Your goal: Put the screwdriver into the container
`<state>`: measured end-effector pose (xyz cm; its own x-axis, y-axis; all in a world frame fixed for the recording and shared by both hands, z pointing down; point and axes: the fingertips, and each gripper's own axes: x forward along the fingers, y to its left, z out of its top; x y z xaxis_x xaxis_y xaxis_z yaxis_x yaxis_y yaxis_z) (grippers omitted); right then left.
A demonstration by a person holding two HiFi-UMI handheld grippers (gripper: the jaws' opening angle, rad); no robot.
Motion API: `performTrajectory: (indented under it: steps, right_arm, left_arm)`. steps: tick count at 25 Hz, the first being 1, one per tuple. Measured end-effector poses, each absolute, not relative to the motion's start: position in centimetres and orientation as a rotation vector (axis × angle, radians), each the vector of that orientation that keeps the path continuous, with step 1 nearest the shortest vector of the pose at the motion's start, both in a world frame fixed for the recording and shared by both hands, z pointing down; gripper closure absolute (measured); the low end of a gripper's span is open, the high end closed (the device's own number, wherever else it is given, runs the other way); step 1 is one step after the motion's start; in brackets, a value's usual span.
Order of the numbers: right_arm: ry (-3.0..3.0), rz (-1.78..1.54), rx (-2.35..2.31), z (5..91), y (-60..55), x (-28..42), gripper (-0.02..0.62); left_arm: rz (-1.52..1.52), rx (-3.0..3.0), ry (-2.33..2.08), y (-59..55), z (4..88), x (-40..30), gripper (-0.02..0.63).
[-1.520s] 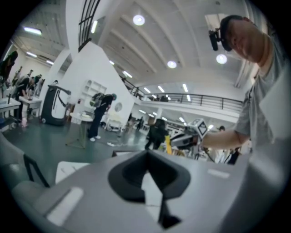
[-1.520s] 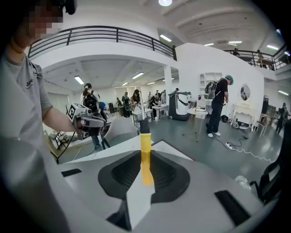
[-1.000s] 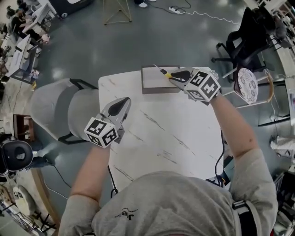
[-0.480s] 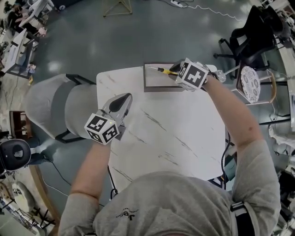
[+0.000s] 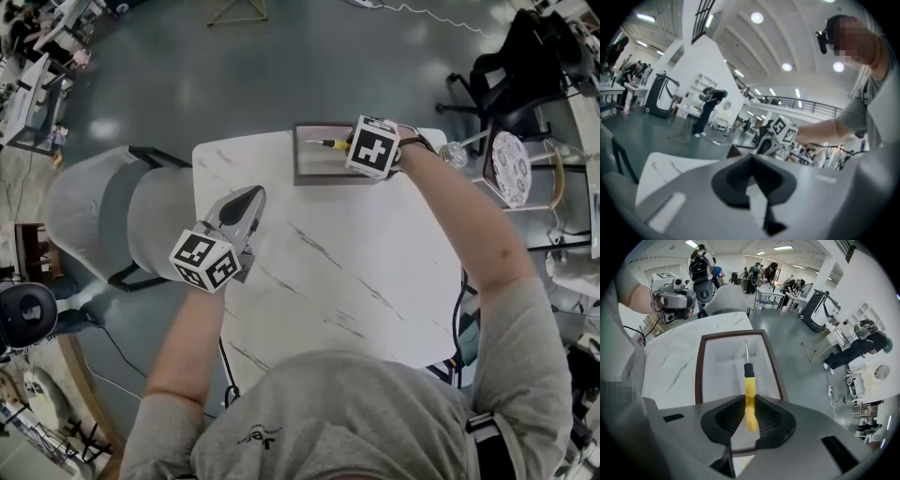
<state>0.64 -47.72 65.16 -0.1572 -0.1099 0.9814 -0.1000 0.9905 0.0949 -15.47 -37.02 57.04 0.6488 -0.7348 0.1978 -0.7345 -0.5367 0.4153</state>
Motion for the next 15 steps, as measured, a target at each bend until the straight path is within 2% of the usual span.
performTrajectory:
  steps: [15]
  right_arm:
    - [-1.683,-0.081,0.15,67.4,-48.9,0.2,0.529]
  left_arm:
    - [-0.011,2.375,-1.124,-37.5,59.8,-15.0,0.601]
